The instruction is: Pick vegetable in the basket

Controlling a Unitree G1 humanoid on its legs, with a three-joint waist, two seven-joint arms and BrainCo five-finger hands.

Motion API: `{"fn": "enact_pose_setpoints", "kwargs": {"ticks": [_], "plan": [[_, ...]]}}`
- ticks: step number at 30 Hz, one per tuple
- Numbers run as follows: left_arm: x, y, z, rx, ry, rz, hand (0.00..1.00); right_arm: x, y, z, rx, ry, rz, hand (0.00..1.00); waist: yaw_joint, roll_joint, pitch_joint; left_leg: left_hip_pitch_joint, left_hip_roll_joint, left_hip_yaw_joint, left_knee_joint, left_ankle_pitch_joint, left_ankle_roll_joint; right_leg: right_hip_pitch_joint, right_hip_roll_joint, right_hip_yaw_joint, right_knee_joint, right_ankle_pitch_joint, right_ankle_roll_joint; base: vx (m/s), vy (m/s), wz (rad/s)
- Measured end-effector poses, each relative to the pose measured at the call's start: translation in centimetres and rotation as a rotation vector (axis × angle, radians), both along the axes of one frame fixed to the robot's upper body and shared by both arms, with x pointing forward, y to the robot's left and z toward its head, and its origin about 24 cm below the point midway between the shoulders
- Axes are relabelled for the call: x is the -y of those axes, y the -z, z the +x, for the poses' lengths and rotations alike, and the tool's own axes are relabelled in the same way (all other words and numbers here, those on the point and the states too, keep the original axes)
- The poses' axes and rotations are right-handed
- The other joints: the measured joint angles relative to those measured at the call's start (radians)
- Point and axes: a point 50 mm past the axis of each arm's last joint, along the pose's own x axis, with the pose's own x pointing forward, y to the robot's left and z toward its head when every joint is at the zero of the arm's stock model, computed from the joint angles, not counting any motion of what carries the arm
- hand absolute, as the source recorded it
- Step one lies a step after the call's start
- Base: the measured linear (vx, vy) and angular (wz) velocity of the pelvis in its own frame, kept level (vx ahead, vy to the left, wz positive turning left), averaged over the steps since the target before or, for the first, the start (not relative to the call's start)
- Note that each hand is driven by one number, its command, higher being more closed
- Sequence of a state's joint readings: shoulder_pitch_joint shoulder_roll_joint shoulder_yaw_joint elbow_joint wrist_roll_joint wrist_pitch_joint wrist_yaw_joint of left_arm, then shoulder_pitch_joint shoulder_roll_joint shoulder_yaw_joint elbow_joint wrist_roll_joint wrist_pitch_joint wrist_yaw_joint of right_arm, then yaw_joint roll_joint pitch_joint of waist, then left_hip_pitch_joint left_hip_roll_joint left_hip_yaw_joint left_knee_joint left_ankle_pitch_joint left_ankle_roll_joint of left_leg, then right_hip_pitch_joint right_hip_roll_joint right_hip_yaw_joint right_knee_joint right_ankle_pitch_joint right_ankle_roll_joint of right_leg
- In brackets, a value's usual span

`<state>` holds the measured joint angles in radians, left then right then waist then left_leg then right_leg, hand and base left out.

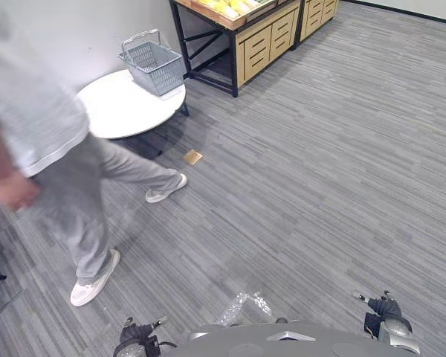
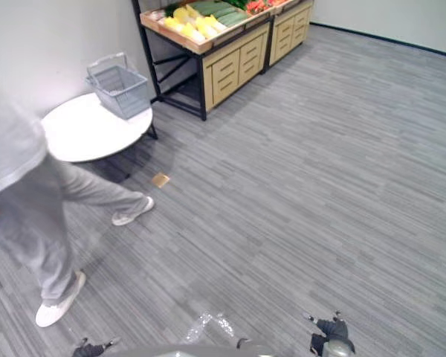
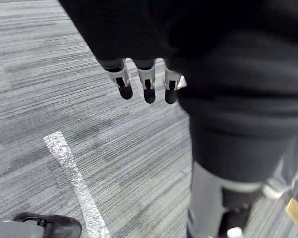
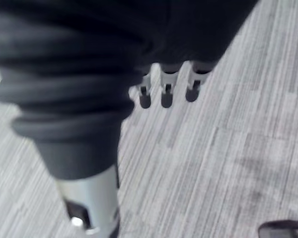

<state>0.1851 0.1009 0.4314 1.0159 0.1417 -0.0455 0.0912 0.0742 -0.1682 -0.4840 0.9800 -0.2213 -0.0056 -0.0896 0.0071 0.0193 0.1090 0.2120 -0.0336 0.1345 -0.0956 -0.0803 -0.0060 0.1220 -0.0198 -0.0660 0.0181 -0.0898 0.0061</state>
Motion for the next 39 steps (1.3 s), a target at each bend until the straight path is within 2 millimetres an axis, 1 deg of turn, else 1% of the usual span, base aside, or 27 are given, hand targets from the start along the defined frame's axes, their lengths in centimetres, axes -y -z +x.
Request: {"fn": "enact_pose_setpoints", "kwargs": {"ticks": [4, 10, 16, 19, 21, 22, 23, 24, 25, 26, 27, 28, 29, 30, 31, 32, 33, 34, 35, 36, 37, 38, 39], "plan": [[0.1, 0.0, 0.1, 0.001, 0.01, 0.001, 0.0, -0.1, 0.1, -0.1, -0.004, -0.004, 0.003, 0.0, -0.001, -0.008, 0.007, 0.009, 0.0, 0.001, 0.0, 0.0, 0.0, 0.01, 0.0, 0.0, -0.001, 0.0, 0.0, 0.0, 0.0, 0.0], [0.0, 0.0, 0.2, 0.007, 0.002, 0.0, 0.0, -0.3, 0.3, -0.4, -0.02, -0.009, 0.011, 0.0, -0.001, -0.006, 0.011, 0.009, 0.0, -0.001, 0.0, -0.001, -0.001, 0.01, 0.0, -0.001, 0.003, -0.003, 0.0, -0.03, -0.031, 0.01], [-0.8, -0.3, 0.3, 0.007, 0.013, 0.022, 0.0, -0.3, 0.3, -0.4, 0.001, 0.035, 0.035, 0.0, -0.002, -0.006, 0.016, -0.004, 0.0, -0.015, 0.002, -0.002, -0.003, -0.022, -0.003, -0.007, 0.053, -0.038, -0.003, -0.01, -0.035, 0.06], [-0.9, -0.3, 0.5, 0.012, 0.013, 0.024, 0.0, 0.0, 0.2, -0.5, 0.018, 0.081, 0.043, 0.0, -0.002, -0.007, 0.019, -0.019, -0.004, -0.017, 0.002, -0.004, -0.004, -0.068, -0.009, -0.007, 0.123, -0.079, -0.003, 0.04, -0.028, 0.04], [-1.1, -0.4, 0.8, 0.021, 0.013, 0.029, 0.0, 0.0, 0.2, -0.5, 0.021, 0.088, 0.044, 0.0, -0.003, -0.014, 0.036, -0.021, -0.005, -0.017, 0.011, -0.016, -0.011, -0.088, -0.013, -0.007, 0.172, -0.112, -0.007, 0.08, -0.034, -0.01], [-1.5, -0.6, 1.0, 0.035, -0.003, 0.039, 0.0, -0.1, 0.3, -0.5, 0.019, 0.088, 0.049, 0.0, 0.0, -0.024, 0.044, -0.054, -0.003, -0.006, 0.089, -0.071, -0.021, -0.107, -0.018, -0.001, 0.217, -0.146, -0.014, 0.08, -0.063, -0.06], [-1.6, -0.7, 1.0, 0.04, -0.011, 0.044, 0.0, -0.2, 0.3, -0.5, 0.019, 0.087, 0.05, 0.0, 0.001, -0.026, 0.045, -0.08, 0.001, -0.004, 0.148, -0.105, -0.025, -0.115, -0.018, 0.0, 0.233, -0.158, -0.017, 0.09, -0.092, -0.09], [-1.9, -0.9, 1.2, 0.05, -0.019, 0.052, 0.0, -0.1, 0.3, -0.4, 0.021, 0.084, 0.048, 0.0, 0.002, -0.023, 0.053, -0.123, 0.014, 0.002, 0.257, -0.162, -0.03, -0.115, -0.015, 0.0, 0.247, -0.178, -0.022, 0.09, -0.108, 0.05], [-2.3, -1.2, 1.6, 0.072, -0.024, 0.065, 0.0, -0.1, 0.1, -0.2, 0.025, 0.071, 0.045, 0.0, 0.005, -0.019, 0.062, -0.194, 0.044, 0.037, 0.441, -0.214, -0.044, -0.111, -0.009, -0.004, 0.263, -0.202, -0.027, 0.1, -0.097, 0.08], [-2.5, -1.4, 2.0, 0.09, -0.028, 0.072, 0.0, -0.1, 0.0, -0.1, 0.03, 0.058, 0.04, 0.0, 0.004, -0.02, 0.068, -0.245, 0.067, 0.059, 0.562, -0.224, -0.056, -0.11, -0.005, -0.004, 0.271, -0.206, -0.032, 0.11, -0.083, -0.03], [-2.7, -1.9, 3.1, 0.144, -0.04, 0.08, 0.0, 0.1, -0.3, -0.2, 0.037, 0.029, 0.021, 0.0, 0.013, -0.01, 0.088, -0.341, 0.122, 0.082, 0.807, -0.208, -0.067, -0.085, 0.008, -0.003, 0.281, -0.221, -0.044, 0.19, -0.051, -0.15], [-3.0, -2.3, 3.6, 0.17, -0.037, 0.095, 0.0, 0.1, -0.7, 0.3, 0.053, -0.007, 0.003, 0.0, 0.024, -0.01, 0.117, -0.416, 0.176, 0.097, 1.007, -0.176, -0.062, -0.046, 0.017, -0.001, 0.287, -0.241, -0.056, 0.21, -0.026, -0.23], [-3.1, -2.4, 3.7, 0.173, -0.035, 0.099, 0.0, 0.1, -0.8, 0.5, 0.058, -0.021, -0.002, 0.0, 0.03, -0.01, 0.121, -0.439, 0.202, 0.111, 1.072, -0.179, -0.061, -0.032, 0.017, 0.005, 0.296, -0.253, -0.06, 0.26, -0.002, -0.21], [-3.1, -2.6, 4.2, 0.187, -0.024, 0.105, 0.0, 0.0, -1.1, 1.2, 0.078, -0.054, -0.011, 0.0, 0.039, -0.015, 0.123, -0.482, 0.245, 0.137, 1.135, -0.188, -0.06, -0.007, 0.007, 0.017, 0.302, -0.277, -0.057, 0.21, 0.009, -0.2], [-3.0, -2.7, 4.5, 0.197, -0.014, 0.105, 0.0, 0.1, -1.4, 1.7, 0.093, -0.065, -0.021, 0.0, 0.041, -0.017, 0.123, -0.507, 0.259, 0.147, 1.142, -0.194, -0.062, 0.002, -0.002, 0.022, 0.301, -0.289, -0.053, 0.33, 0.066, -0.16], [-2.8, -2.7, 4.9, 0.208, -0.002, 0.1, 0.0, 0.4, -1.8, 2.6, 0.114, -0.089, -0.038, 0.0, 0.041, -0.022, 0.123, -0.547, 0.268, 0.176, 1.099, -0.199, -0.064, 0.015, -0.025, 0.026, 0.295, -0.31, -0.038, 0.31, 0.106, -0.06], [-2.6, -2.8, 5.4, 0.224, 0.008, 0.094, 0.0, 1.0, -2.4, 3.6, 0.131, -0.106, -0.06, 0.0, 0.042, -0.026, 0.124, -0.57, 0.263, 0.225, 0.99, -0.199, -0.065, 0.032, -0.059, 0.031, 0.282, -0.333, -0.025, 0.32, 0.138, -0.03], [-2.5, -2.8, 5.5, 0.23, 0.007, 0.09, 0.0, 1.3, -2.7, 4.1, 0.142, -0.112, -0.074, 0.0, 0.041, -0.025, 0.123, -0.582, 0.257, 0.248, 0.924, -0.195, -0.069, 0.045, -0.074, 0.033, 0.268, -0.339, -0.017, 0.46, 0.235, -0.05], [-2.4, -2.9, 5.9, 0.239, 0.012, 0.088, 0.0, 2.0, -3.4, 5.2, 0.162, -0.125, -0.099, 0.0, 0.04, -0.024, 0.123, -0.607, 0.24, 0.291, 0.768, -0.164, -0.069, 0.072, -0.106, 0.035, 0.223, -0.342, 0.004, 0.63, 0.342, -0.13], [-2.5, -2.9, 5.9, 0.237, 0.017, 0.09, 0.0, 2.7, -4.0, 6.1, 0.177, -0.13, -0.12, 0.0, 0.044, -0.025, 0.123, -0.624, 0.22, 0.34, 0.597, -0.088, -0.068, 0.109, -0.136, 0.033, 0.165, -0.331, 0.031, 0.68, 0.377, -0.19], [-2.5, -2.9, 5.9, 0.234, 0.022, 0.094, 0.0, 2.9, -4.2, 6.4, 0.182, -0.131, -0.126, 0.0, 0.053, -0.022, 0.122, -0.629, 0.213, 0.363, 0.53, 0.002, -0.024, 0.126, -0.147, 0.035, 0.143, -0.327, 0.037, 0.51, 0.286, -0.14], [-2.8, -2.9, 6.0, 0.218, 0.033, 0.107, 0.0, 2.6, -4.0, 6.8, 0.18, -0.125, -0.112, 0.0, 0.063, -0.042, 0.122, -0.611, 0.17, 0.392, 0.518, 0.021, 0.086, 0.136, -0.182, 0.054, 0.133, -0.305, 0.045, 0.66, 0.353, 0.04], [-2.7, -2.9, 6.5, 0.228, 0.034, 0.107, 0.0, 1.9, -4.1, 7.9, 0.194, -0.155, -0.101, 0.0, 0.057, -0.04, 0.126, -0.617, 0.173, 0.388, 0.559, -0.024, 0.106, 0.123, -0.179, 0.071, 0.163, -0.228, 0.058, 0.53, 0.279, 0.11]]}}
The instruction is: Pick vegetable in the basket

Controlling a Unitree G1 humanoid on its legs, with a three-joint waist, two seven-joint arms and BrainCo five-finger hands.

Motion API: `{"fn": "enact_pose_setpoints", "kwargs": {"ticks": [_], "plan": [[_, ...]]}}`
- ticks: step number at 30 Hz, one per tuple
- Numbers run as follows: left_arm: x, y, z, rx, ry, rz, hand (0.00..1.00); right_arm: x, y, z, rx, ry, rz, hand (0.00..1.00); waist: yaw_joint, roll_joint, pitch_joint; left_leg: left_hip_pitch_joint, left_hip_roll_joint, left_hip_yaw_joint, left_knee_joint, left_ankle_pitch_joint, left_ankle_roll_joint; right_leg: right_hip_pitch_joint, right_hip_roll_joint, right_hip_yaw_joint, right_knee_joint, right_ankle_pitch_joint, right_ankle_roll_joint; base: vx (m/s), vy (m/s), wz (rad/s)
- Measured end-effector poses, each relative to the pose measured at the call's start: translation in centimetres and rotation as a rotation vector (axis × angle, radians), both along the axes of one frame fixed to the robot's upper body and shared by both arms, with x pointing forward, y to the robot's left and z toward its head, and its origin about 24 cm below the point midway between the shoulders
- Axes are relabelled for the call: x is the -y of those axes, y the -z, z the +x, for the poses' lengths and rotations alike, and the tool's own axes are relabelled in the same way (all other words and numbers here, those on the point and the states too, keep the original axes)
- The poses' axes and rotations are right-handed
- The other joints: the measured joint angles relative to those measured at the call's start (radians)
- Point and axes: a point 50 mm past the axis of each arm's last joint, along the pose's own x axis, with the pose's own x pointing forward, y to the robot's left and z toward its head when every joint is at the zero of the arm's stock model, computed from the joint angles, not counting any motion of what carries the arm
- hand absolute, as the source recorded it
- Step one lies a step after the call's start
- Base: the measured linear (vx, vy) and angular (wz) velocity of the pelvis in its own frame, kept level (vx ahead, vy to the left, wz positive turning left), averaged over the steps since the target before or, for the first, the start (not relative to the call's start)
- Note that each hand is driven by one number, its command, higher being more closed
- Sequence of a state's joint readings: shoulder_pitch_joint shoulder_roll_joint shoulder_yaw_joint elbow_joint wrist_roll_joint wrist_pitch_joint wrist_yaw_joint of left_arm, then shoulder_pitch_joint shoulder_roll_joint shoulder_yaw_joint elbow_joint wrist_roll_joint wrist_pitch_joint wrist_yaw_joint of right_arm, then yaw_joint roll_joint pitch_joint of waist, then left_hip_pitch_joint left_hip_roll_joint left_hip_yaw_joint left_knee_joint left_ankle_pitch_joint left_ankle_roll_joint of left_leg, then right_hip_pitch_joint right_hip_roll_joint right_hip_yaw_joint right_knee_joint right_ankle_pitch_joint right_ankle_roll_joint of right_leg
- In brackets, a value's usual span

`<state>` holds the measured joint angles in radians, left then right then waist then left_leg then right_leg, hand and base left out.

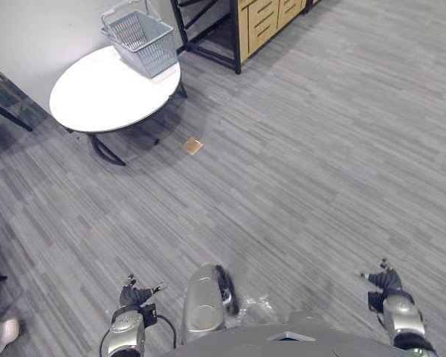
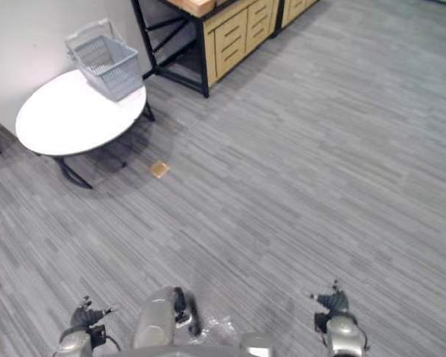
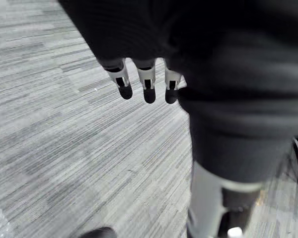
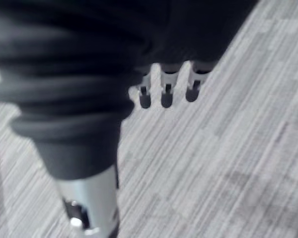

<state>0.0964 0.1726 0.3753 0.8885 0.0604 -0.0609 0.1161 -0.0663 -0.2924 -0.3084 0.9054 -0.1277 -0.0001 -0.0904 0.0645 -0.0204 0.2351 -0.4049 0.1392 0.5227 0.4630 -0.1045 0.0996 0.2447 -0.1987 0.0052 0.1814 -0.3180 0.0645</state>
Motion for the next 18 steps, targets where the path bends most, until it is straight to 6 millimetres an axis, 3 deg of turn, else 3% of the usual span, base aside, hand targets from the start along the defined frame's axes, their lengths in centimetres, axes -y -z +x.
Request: {"fn": "enact_pose_setpoints", "kwargs": {"ticks": [2, 3, 4, 5, 6, 7, 8, 9, 10, 13, 14, 15, 16, 17, 18], "plan": [[0.0, 0.1, -0.1, -0.003, -0.002, -0.002, 0.0, -0.6, 0.2, 0.3, 0.0, -0.018, 0.023, 0.0, 0.008, -0.011, 0.003, 0.027, 0.009, -0.01, 0.086, -0.048, 0.019, 0.012, -0.001, 0.012, 0.089, 0.099, 0.069, 0.65, 0.341, 0.2], [0.0, 0.2, -0.5, -0.012, -0.002, -0.002, 0.0, -0.9, 0.3, 0.5, 0.004, -0.024, 0.031, 0.0, 0.011, -0.014, 0.006, 0.06, 0.023, -0.011, 0.152, -0.072, 0.035, -0.001, 0.009, 0.014, 0.225, 0.202, 0.126, 0.75, 0.387, 0.37], [0.0, 0.3, -0.9, -0.025, 0.002, -0.001, 0.0, -1.0, 0.3, 0.6, 0.002, -0.042, 0.027, 0.0, 0.008, -0.017, 0.0, 0.12, 0.013, -0.017, 0.131, -0.109, 0.032, -0.038, 0.013, 0.018, 0.358, 0.306, 0.191, 0.6, 0.299, 0.41], [-0.1, 0.3, -1.3, -0.034, 0.012, 0.005, 0.0, -1.0, 0.2, 0.6, -0.001, -0.065, 0.017, 0.0, 0.004, -0.015, -0.011, 0.187, -0.006, -0.05, 0.069, -0.173, 0.006, -0.107, 0.03, 0.022, 0.532, 0.365, 0.202, 0.49, 0.217, 0.57], [-0.7, 0.0, -1.1, -0.038, 0.038, 0.029, 0.0, -1.6, 0.2, 1.0, -0.003, -0.103, 0.015, 0.0, -0.002, -0.028, -0.004, 0.244, -0.044, -0.095, 0.023, -0.209, -0.019, -0.211, 0.039, 0.016, 0.771, 0.358, 0.201, 0.67, 0.184, 0.87], [-0.9, -0.1, -0.9, -0.037, 0.053, 0.038, 0.0, -1.8, -0.1, 1.6, 0.002, -0.148, 0.0, 0.0, -0.016, -0.046, -0.005, 0.306, -0.08, -0.139, -0.031, -0.212, -0.019, -0.294, 0.04, -0.003, 0.916, 0.323, 0.198, 0.66, 0.127, 0.96], [-0.7, -0.1, -0.9, -0.039, 0.056, 0.034, 0.0, -1.6, -0.5, 1.9, 0.013, -0.161, -0.011, 0.0, -0.02, -0.046, -0.005, 0.346, -0.09, -0.16, -0.066, -0.212, -0.021, -0.328, 0.041, -0.023, 0.963, 0.3, 0.192, 0.65, 0.011, 1.02], [-0.1, 0.1, -0.8, -0.049, 0.082, 0.025, 0.0, -1.1, -1.5, 2.4, 0.042, -0.203, -0.058, 0.0, -0.027, -0.017, 0.002, 0.434, -0.098, -0.2, -0.14, -0.206, -0.031, -0.394, 0.041, -0.072, 0.999, 0.239, 0.143, 0.57, -0.045, 1.05], [0.2, 0.2, -0.7, -0.054, 0.111, 0.026, 0.0, -0.4, -2.9, 3.0, 0.072, -0.262, -0.133, 0.0, -0.05, 0.008, 0.002, 0.503, -0.098, -0.259, -0.21, -0.2, -0.042, -0.471, 0.043, -0.11, 0.982, 0.179, 0.059, 0.55, -0.075, 1.16], [-0.1, -0.4, 0.4, -0.037, 0.166, 0.066, 0.0, 0.8, -6.0, 4.4, 0.143, -0.354, -0.286, 0.0, -0.09, 0.03, -0.003, 0.586, -0.081, -0.377, -0.287, -0.198, -0.073, -0.611, 0.04, -0.089, 0.777, 0.115, 0.045, 0.57, -0.235, 1.46], [-0.4, -0.7, 0.9, -0.027, 0.187, 0.084, 0.0, 1.5, -7.5, 5.1, 0.164, -0.393, -0.366, 0.0, -0.099, 0.036, 0.001, 0.614, -0.056, -0.427, -0.306, -0.212, -0.106, -0.655, 0.034, -0.066, 0.556, 0.131, 0.051, 0.56, -0.405, 1.43], [-0.9, -1.0, 1.2, -0.02, 0.194, 0.103, 0.0, 2.0, -8.9, 5.9, 0.187, -0.42, -0.428, 0.0, -0.102, 0.026, -0.001, 0.632, -0.032, -0.455, -0.324, -0.229, -0.139, -0.654, 0.018, -0.048, 0.269, 0.194, 0.065, 0.7, -0.51, 1.33], [-1.3, -1.1, 0.8, -0.028, 0.191, 0.115, 0.0, 2.2, -9.5, 6.4, 0.192, -0.435, -0.454, 0.0, -0.1, 0.01, -0.005, 0.647, -0.028, -0.462, -0.332, -0.238, -0.157, -0.653, 0.005, -0.035, 0.147, 0.219, 0.071, 0.64, -0.503, 1.05], [-1.5, -1.0, 0.7, -0.037, 0.19, 0.119, 0.0, 2.6, -10.9, 7.5, 0.211, -0.464, -0.508, 0.0, -0.098, 0.002, 0.002, 0.689, -0.004, -0.489, -0.339, -0.263, -0.194, -0.65, 0.009, -0.024, 0.139, 0.365, 0.091, 0.66, -0.487, 0.62], [-0.6, -0.5, 0.7, -0.043, 0.188, 0.09, 0.0, 2.8, -12.4, 8.7, 0.24, -0.481, -0.551, 0.0, -0.09, 0.031, 0.006, 0.686, 0.026, -0.493, -0.316, -0.258, -0.186, -0.666, 0.036, -0.033, 0.207, 0.325, 0.067, 0.75, -0.534, 0.47]]}}
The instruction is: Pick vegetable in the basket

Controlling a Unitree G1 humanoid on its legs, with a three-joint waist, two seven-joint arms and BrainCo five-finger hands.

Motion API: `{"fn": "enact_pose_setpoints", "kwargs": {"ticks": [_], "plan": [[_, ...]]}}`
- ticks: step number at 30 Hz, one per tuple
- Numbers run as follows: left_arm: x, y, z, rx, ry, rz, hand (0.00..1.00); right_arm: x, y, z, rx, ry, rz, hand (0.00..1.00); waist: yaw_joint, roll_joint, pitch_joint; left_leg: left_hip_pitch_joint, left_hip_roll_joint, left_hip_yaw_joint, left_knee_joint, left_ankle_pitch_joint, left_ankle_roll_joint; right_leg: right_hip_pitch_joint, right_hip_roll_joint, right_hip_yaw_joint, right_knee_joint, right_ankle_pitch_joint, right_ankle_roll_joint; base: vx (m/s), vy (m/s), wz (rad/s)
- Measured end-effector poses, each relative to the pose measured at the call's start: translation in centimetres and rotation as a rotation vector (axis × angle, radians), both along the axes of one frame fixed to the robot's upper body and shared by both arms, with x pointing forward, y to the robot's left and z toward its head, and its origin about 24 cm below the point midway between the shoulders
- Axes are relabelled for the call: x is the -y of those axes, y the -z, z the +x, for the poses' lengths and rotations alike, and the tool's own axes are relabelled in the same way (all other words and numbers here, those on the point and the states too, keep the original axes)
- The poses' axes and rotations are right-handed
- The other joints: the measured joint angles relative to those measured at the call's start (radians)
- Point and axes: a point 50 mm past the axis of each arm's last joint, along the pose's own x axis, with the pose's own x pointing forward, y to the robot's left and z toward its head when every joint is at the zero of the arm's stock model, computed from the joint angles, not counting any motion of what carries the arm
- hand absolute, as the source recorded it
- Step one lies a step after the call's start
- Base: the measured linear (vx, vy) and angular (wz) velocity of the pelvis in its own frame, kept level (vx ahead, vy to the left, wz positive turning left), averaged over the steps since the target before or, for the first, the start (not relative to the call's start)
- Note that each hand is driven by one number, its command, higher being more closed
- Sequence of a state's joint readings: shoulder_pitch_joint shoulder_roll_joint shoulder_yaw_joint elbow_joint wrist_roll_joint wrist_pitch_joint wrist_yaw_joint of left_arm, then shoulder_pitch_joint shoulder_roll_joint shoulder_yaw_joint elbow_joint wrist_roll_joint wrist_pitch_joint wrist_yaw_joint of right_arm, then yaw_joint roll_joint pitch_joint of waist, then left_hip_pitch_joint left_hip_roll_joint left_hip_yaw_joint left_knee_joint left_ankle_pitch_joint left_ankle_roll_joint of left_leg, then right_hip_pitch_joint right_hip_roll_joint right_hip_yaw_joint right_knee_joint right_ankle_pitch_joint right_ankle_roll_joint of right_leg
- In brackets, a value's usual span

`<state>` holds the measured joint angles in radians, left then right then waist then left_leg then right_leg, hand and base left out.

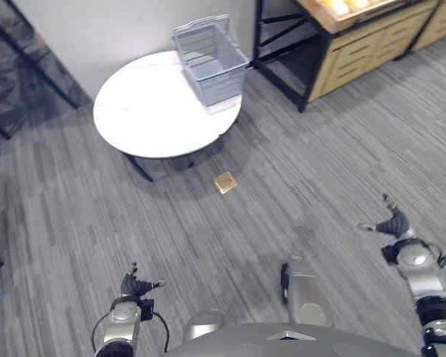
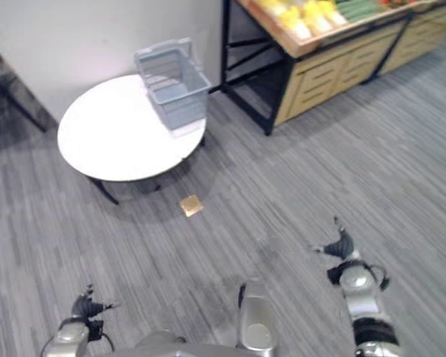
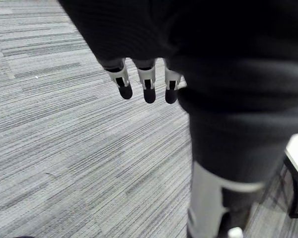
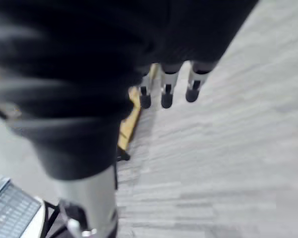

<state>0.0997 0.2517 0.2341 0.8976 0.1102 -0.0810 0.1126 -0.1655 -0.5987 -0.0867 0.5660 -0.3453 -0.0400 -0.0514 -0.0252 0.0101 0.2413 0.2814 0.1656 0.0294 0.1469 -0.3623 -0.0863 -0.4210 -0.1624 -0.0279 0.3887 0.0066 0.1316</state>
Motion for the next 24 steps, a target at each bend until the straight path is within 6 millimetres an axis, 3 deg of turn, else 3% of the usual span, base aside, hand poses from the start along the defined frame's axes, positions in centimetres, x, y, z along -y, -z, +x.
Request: {"fn": "enact_pose_setpoints", "kwargs": {"ticks": [1, 2, 3, 4, 5, 6, 7, 8, 11, 13, 14, 15, 16, 18, 19, 21, 22, 24], "plan": [[1.0, 0.5, -0.3, -0.017, 0.034, -0.017, 0.0, -0.6, -2.3, 1.9, 0.058, -0.054, -0.065, 0.0, 0.017, 0.028, -0.005, -0.028, 0.019, -0.021, 0.076, 0.038, 0.011, -0.004, 0.033, -0.009, 0.069, -0.083, -0.028, 0.57, -0.395, 0.22], [1.3, 0.7, -0.4, -0.023, 0.041, -0.021, 0.0, -1.0, -3.1, 2.5, 0.085, -0.076, -0.089, 0.0, 0.022, 0.038, -0.003, -0.038, 0.032, -0.029, 0.128, 0.057, 0.009, 0.005, 0.039, -0.024, 0.097, -0.108, -0.036, 0.56, -0.361, 0.41], [1.7, 1.0, -0.7, -0.039, 0.043, -0.031, 0.0, -1.7, -4.7, 3.4, 0.135, -0.115, -0.133, 0.0, 0.023, 0.061, 0.007, -0.093, 0.053, -0.07, 0.289, 0.102, -0.007, 0.047, 0.037, -0.063, 0.137, -0.162, -0.064, 0.44, -0.276, 0.49], [2.0, 1.2, -0.9, -0.046, 0.041, -0.039, 0.0, -2.1, -5.2, 3.7, 0.155, -0.13, -0.15, 0.0, 0.023, 0.066, 0.009, -0.136, 0.06, -0.077, 0.394, 0.141, -0.013, 0.069, 0.033, -0.079, 0.149, -0.187, -0.073, 0.53, -0.304, 0.67], [2.5, 1.4, -1.3, -0.055, 0.039, -0.055, 0.0, -3.2, -6.3, 4.7, 0.195, -0.172, -0.176, 0.0, 0.029, 0.068, 0.026, -0.248, 0.083, -0.079, 0.642, 0.272, -0.04, 0.132, 0.026, -0.109, 0.15, -0.227, -0.097, 0.49, -0.208, 0.45], [2.9, 1.6, -1.2, -0.057, 0.044, -0.065, 0.0, -4.3, -7.2, 5.6, 0.237, -0.203, -0.182, 0.0, 0.044, 0.082, 0.045, -0.357, 0.121, -0.031, 0.892, 0.257, -0.011, 0.206, 0.026, -0.132, 0.129, -0.249, -0.112, 0.55, -0.189, 0.37], [2.9, 1.6, -1.3, -0.059, 0.044, -0.064, 0.0, -5.3, -7.6, 6.1, 0.267, -0.223, -0.176, 0.0, 0.067, 0.076, 0.06, -0.443, 0.137, 0.039, 1.021, 0.224, 0.023, 0.278, 0.021, -0.143, 0.084, -0.256, -0.118, 0.43, -0.101, 0.19], [2.8, 1.5, -1.3, -0.059, 0.042, -0.062, 0.0, -5.7, -7.7, 6.2, 0.281, -0.23, -0.171, 0.0, 0.078, 0.075, 0.061, -0.479, 0.134, 0.073, 1.036, 0.214, 0.033, 0.316, 0.015, -0.148, 0.052, -0.255, -0.116, 0.42, -0.074, 0.22], [2.4, 1.3, -1.7, -0.053, 0.024, -0.053, 0.0, -7.1, -9.1, 6.6, 0.351, -0.276, -0.181, 0.0, 0.094, 0.074, 0.061, -0.583, 0.105, 0.225, 0.856, 0.177, 0.049, 0.453, -0.012, -0.199, -0.088, -0.251, -0.086, 0.44, 0.027, 0.4], [2.2, 1.5, -2.8, -0.069, -0.004, -0.053, 0.0, -8.2, -10.5, 7.5, 0.383, -0.321, -0.207, 0.0, 0.091, 0.075, 0.06, -0.585, 0.072, 0.354, 0.484, 0.178, 0.059, 0.537, -0.025, -0.233, -0.176, -0.252, -0.041, 0.43, 0.144, 0.3], [2.1, 1.5, -3.1, -0.073, -0.012, -0.054, 0.0, -8.5, -11.0, 7.8, 0.396, -0.333, -0.212, 0.0, 0.093, 0.074, 0.061, -0.588, 0.061, 0.358, 0.389, 0.2, 0.06, 0.554, -0.03, -0.238, -0.189, -0.257, -0.025, 0.39, 0.202, 0.11], [2.2, 1.7, -3.7, -0.086, -0.025, -0.061, 0.0, -9.4, -12.1, 8.5, 0.422, -0.362, -0.227, 0.0, 0.098, 0.068, 0.064, -0.584, 0.034, 0.349, 0.238, 0.325, 0.089, 0.582, -0.048, -0.235, -0.202, -0.271, 0.006, 0.5, 0.254, 0.25], [2.2, 1.7, -3.3, -0.081, -0.025, -0.06, 0.0, -9.9, -12.7, 8.9, 0.433, -0.384, -0.241, 0.0, 0.097, 0.02, 0.073, -0.547, -0.032, 0.36, 0.206, 0.32, 0.114, 0.611, -0.086, -0.235, -0.223, -0.258, 0.019, 0.6, 0.277, 0.38], [2.9, 1.7, -2.7, -0.06, -0.019, -0.077, 0.0, -9.7, -14.0, 9.6, 0.441, -0.394, -0.279, 0.0, 0.102, 0.008, 0.074, -0.566, -0.037, 0.342, 0.278, 0.267, 0.15, 0.644, -0.082, -0.23, -0.264, -0.204, 0.021, 0.48, 0.197, 0.44], [3.6, 1.8, -2.5, -0.057, -0.019, -0.095, 0.0, -9.7, -15.0, 10.0, 0.455, -0.391, -0.294, 0.0, 0.125, 0.003, 0.072, -0.562, -0.036, 0.336, 0.333, 0.229, 0.17, 0.679, -0.085, -0.228, -0.274, -0.166, 0.026, 0.44, 0.183, 0.2], [4.5, 2.2, -3.0, -0.07, -0.024, -0.123, 0.0, -10.0, -16.3, 10.2, 0.493, -0.409, -0.311, 0.0, 0.149, -0.003, 0.071, -0.505, -0.065, 0.318, 0.333, 0.189, 0.165, 0.662, -0.105, -0.182, -0.135, -0.133, 0.03, 0.5, 0.205, 0.2], [4.5, 2.4, -3.8, -0.096, -0.021, -0.121, 0.0, -10.2, -16.6, 10.2, 0.507, -0.42, -0.313, 0.0, 0.143, -0.009, 0.07, -0.421, -0.088, 0.289, 0.255, 0.149, 0.147, 0.564, -0.125, -0.112, 0.152, -0.1, 0.035, 0.39, 0.13, 0.43], [3.8, 2.4, -3.8, -0.118, -0.004, -0.1, 0.0, -10.3, -16.3, 10.3, 0.496, -0.427, -0.318, 0.0, 0.141, -0.035, 0.078, -0.367, -0.11, 0.269, 0.215, 0.147, 0.15, 0.419, -0.118, -0.004, 0.444, -0.146, 0.036, 0.33, -0.018, 0.55]]}}
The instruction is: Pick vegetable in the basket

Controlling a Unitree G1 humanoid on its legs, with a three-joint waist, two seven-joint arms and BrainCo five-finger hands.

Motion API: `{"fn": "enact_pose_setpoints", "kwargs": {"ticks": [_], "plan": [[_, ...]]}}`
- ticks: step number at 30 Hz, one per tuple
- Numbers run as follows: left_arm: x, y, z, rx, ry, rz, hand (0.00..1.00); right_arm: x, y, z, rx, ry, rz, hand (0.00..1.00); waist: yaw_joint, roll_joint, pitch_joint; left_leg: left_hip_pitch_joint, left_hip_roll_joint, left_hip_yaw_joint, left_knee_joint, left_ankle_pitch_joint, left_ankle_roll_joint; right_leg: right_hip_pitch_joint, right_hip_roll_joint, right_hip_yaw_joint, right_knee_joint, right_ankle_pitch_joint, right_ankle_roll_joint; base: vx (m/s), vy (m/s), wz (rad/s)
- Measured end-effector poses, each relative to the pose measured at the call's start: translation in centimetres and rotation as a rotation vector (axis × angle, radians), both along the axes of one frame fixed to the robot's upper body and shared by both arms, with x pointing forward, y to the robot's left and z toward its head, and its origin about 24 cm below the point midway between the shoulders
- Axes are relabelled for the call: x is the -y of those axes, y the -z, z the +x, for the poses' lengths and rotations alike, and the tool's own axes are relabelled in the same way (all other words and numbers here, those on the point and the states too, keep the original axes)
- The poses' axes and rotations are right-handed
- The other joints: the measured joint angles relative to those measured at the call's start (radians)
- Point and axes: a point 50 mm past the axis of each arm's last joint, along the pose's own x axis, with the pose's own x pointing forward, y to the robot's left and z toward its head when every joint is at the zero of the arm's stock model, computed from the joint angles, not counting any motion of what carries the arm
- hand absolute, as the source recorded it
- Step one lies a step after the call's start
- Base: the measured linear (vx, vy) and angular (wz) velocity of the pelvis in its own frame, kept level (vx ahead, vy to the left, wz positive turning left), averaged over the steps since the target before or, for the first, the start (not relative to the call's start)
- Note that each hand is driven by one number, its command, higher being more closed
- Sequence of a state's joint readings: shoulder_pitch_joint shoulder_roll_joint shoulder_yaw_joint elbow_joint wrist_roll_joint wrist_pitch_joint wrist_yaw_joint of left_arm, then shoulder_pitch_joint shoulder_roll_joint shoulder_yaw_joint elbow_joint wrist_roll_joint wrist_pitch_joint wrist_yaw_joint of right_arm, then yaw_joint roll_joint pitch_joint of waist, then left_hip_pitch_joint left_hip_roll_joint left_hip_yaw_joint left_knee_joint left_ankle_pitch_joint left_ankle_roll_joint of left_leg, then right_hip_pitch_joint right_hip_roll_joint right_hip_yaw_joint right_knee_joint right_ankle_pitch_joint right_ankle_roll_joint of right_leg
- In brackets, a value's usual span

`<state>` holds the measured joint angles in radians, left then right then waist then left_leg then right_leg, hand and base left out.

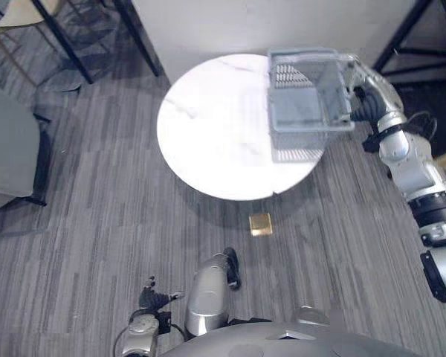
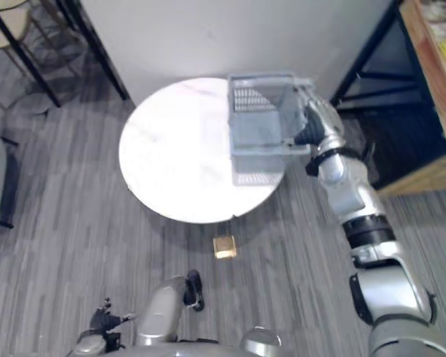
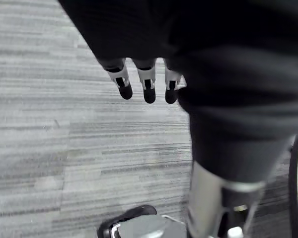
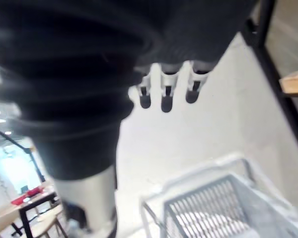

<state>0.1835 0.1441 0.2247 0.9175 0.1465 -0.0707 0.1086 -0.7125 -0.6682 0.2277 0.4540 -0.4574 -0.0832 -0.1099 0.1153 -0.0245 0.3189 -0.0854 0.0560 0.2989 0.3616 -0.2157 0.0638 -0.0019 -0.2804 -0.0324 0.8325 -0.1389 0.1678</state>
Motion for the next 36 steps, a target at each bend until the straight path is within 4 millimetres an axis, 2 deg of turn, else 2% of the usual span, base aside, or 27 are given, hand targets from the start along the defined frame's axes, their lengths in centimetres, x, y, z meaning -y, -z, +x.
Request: {"fn": "enact_pose_setpoints", "kwargs": {"ticks": [1, 2, 3, 5, 6, 7, 8, 9, 10, 13, 16, 18, 19, 20, 22, 23, 25, 28, 31, 33, 35, 36], "plan": [[-0.1, 0.1, -0.1, -0.014, 0.008, 0.002, 0.0, -0.4, 0.5, 0.1, -0.021, -0.012, -0.017, 0.0, -0.001, 0.001, 0.002, 0.051, -0.005, -0.013, -0.041, 0.002, -0.003, -0.078, 0.01, 0.014, 0.074, -0.047, -0.035, 0.31, -0.075, 0.39], [-0.1, 0.1, -0.2, -0.014, 0.009, 0.003, 0.0, -0.6, 0.7, 0.2, -0.03, -0.017, -0.024, 0.0, -0.001, 0.003, 0.003, 0.077, -0.003, -0.016, -0.063, 0.005, -0.008, -0.107, 0.013, 0.009, 0.062, -0.058, -0.053, 0.32, -0.09, 0.38], [-0.1, 0.0, 0.1, -0.006, 0.014, 0.004, 0.0, -0.9, 0.8, 0.4, -0.037, -0.028, -0.036, 0.0, -0.006, 0.012, 0.002, 0.109, 0.006, -0.034, -0.099, 0.011, -0.019, -0.157, 0.022, -0.021, -0.024, -0.074, -0.081, 0.29, -0.126, 0.39], [-0.4, -0.4, 1.1, 0.022, 0.031, 0.018, 0.0, -1.1, 0.1, 0.6, -0.019, -0.031, -0.036, 0.0, -0.011, 0.014, 0.002, 0.116, 0.026, -0.055, -0.135, 0.024, -0.047, -0.232, 0.04, -0.047, -0.227, -0.071, -0.092, 0.28, -0.179, 0.48], [-0.8, -0.6, 1.6, 0.035, 0.036, 0.029, 0.0, -1.1, -0.3, 0.8, -0.012, -0.026, -0.036, 0.0, -0.013, 0.012, 0.002, 0.109, 0.038, -0.07, -0.137, 0.022, -0.076, -0.256, 0.049, -0.074, -0.401, -0.014, -0.097, 0.29, -0.24, 0.47], [-1.4, -0.9, 1.8, 0.04, 0.047, 0.049, 0.0, -1.2, -0.4, 1.0, -0.011, -0.025, -0.034, 0.0, -0.012, -0.007, 0.001, 0.104, 0.028, -0.08, -0.128, 0.012, -0.102, -0.261, 0.048, -0.081, -0.53, 0.149, -0.101, 0.34, -0.335, 0.45], [-1.9, -1.2, 2.1, 0.054, 0.048, 0.064, 0.0, -1.7, -1.2, 1.3, 0.009, -0.033, -0.035, 0.0, -0.006, -0.017, 0.009, 0.097, 0.029, -0.098, -0.111, -0.008, -0.134, -0.265, 0.052, -0.093, -0.565, 0.186, -0.082, 0.28, -0.302, 0.07], [-1.8, -1.3, 2.3, 0.063, 0.051, 0.06, 0.0, -2.3, -1.9, 1.7, 0.023, -0.044, -0.045, 0.0, -0.001, 0.001, 0.015, 0.077, 0.055, -0.094, -0.1, -0.008, -0.144, -0.271, 0.072, -0.093, -0.582, 0.192, -0.095, 0.22, -0.314, -0.06], [-1.5, -1.5, 2.9, 0.1, 0.054, 0.056, 0.0, -3.1, -3.8, 2.2, 0.055, -0.06, -0.098, 0.0, -0.012, 0.035, 0.027, 0.024, 0.092, -0.095, -0.07, -0.012, -0.152, -0.275, 0.106, -0.111, -0.637, 0.208, -0.105, 0.14, -0.219, -0.11], [-1.4, -2.2, 4.1, 0.177, 0.048, 0.052, 0.0, -2.4, -7.6, 2.5, 0.127, -0.014, -0.226, 0.0, -0.015, 0.083, 0.067, -0.041, 0.123, -0.11, -0.121, 0.017, -0.174, -0.327, 0.145, -0.144, -0.704, 0.237, -0.127, 0.13, -0.172, 0.08], [-0.8, -2.1, 4.2, 0.18, 0.052, 0.037, 0.0, -0.8, -9.3, 2.8, 0.128, 0.056, -0.296, 0.0, -0.012, 0.099, 0.103, -0.059, 0.12, -0.116, -0.154, 0.033, -0.179, -0.34, 0.151, -0.148, -0.743, 0.263, -0.128, 0.05, -0.023, 0.07], [-0.1, -2.0, 4.5, 0.19, 0.068, 0.023, 0.0, 0.9, -11.4, 2.7, 0.145, 0.138, -0.353, 0.0, -0.004, 0.111, 0.131, -0.106, 0.112, -0.119, -0.152, 0.038, -0.178, -0.355, 0.154, -0.152, -0.811, 0.32, -0.124, 0.0, 0.018, 0.08], [0.1, -1.9, 4.6, 0.193, 0.072, 0.014, 0.0, 1.5, -11.7, 2.6, 0.145, 0.162, -0.362, 0.0, 0.001, 0.115, 0.135, -0.118, 0.109, -0.119, -0.152, 0.038, -0.178, -0.36, 0.153, -0.152, -0.826, 0.334, -0.123, -0.03, 0.045, 0.08], [0.6, -1.9, 5.0, 0.204, 0.069, -0.006, 0.0, 2.7, -11.7, 2.5, 0.13, 0.206, -0.373, 1.0, 0.011, 0.12, 0.137, -0.145, 0.1, -0.123, -0.149, 0.039, -0.177, -0.374, 0.145, -0.152, -0.845, 0.345, -0.119, -0.03, 0.063, 0.17], [1.5, -1.9, 5.7, 0.219, 0.093, -0.026, 0.0, 4.0, -11.3, 2.6, 0.099, 0.252, -0.365, 1.0, 0.015, 0.137, 0.16, -0.168, 0.09, -0.143, -0.146, 0.039, -0.176, -0.376, 0.136, -0.163, -0.862, 0.36, -0.112, -0.03, 0.053, 0.23], [2.0, -1.9, 6.0, 0.226, 0.11, -0.038, 0.0, 4.2, -12.3, 2.3, 0.159, 0.269, -0.336, 1.0, 0.014, 0.146, 0.169, -0.183, 0.09, -0.147, -0.144, 0.039, -0.176, -0.388, 0.136, -0.169, -0.867, 0.377, -0.114, -0.06, 0.042, 0.1], [2.6, -1.9, 6.5, 0.228, 0.124, -0.056, 0.0, 4.8, -13.1, 2.2, 0.166, 0.3, -0.335, 1.0, 0.019, 0.145, 0.17, -0.213, 0.087, -0.15, -0.129, 0.038, -0.175, -0.411, 0.133, -0.167, -0.868, 0.388, -0.116, -0.06, 0.043, 0.04], [3.3, -2.1, 7.6, 0.248, 0.147, -0.07, 0.0, 5.6, -12.5, 2.1, 0.149, 0.324, -0.308, 1.0, 0.033, 0.145, 0.17, -0.22, 0.085, -0.154, -0.111, 0.031, -0.167, -0.409, 0.131, -0.165, -0.868, 0.389, -0.116, -0.04, 0.02, 0.03], [3.7, -2.3, 8.2, 0.265, 0.146, -0.077, 0.0, 6.6, -12.0, 1.8, 0.145, 0.344, -0.245, 1.0, 0.032, 0.145, 0.17, -0.243, 0.084, -0.165, -0.068, 0.015, -0.165, -0.408, 0.128, -0.166, -0.867, 0.389, -0.116, -0.05, 0.019, 0.06], [3.8, -2.3, 8.4, 0.269, 0.145, -0.074, 0.0, 7.4, -11.0, 1.4, 0.138, 0.354, -0.185, 1.0, 0.03, 0.145, 0.17, -0.249, 0.086, -0.164, -0.033, -0.004, -0.161, -0.405, 0.129, -0.159, -0.858, 0.388, -0.115, -0.05, 0.041, -0.09], [3.7, -2.4, 8.5, 0.271, 0.145, -0.07, 0.0, 7.9, -8.6, 0.8, 0.119, 0.33, -0.091, 1.0, 0.008, 0.143, 0.171, -0.241, 0.091, -0.152, 0.015, -0.031, -0.155, -0.39, 0.13, -0.14, -0.844, 0.386, -0.114, -0.04, 0.066, -0.24], [3.4, -2.5, 8.6, 0.272, 0.149, -0.059, 0.0, 7.8, -6.4, 0.2, 0.109, 0.297, -0.036, 1.0, -0.005, 0.136, 0.176, -0.222, 0.099, -0.136, 0.042, -0.052, -0.153, -0.376, 0.136, -0.12, -0.835, 0.385, -0.114, -0.03, 0.086, -0.54]]}}
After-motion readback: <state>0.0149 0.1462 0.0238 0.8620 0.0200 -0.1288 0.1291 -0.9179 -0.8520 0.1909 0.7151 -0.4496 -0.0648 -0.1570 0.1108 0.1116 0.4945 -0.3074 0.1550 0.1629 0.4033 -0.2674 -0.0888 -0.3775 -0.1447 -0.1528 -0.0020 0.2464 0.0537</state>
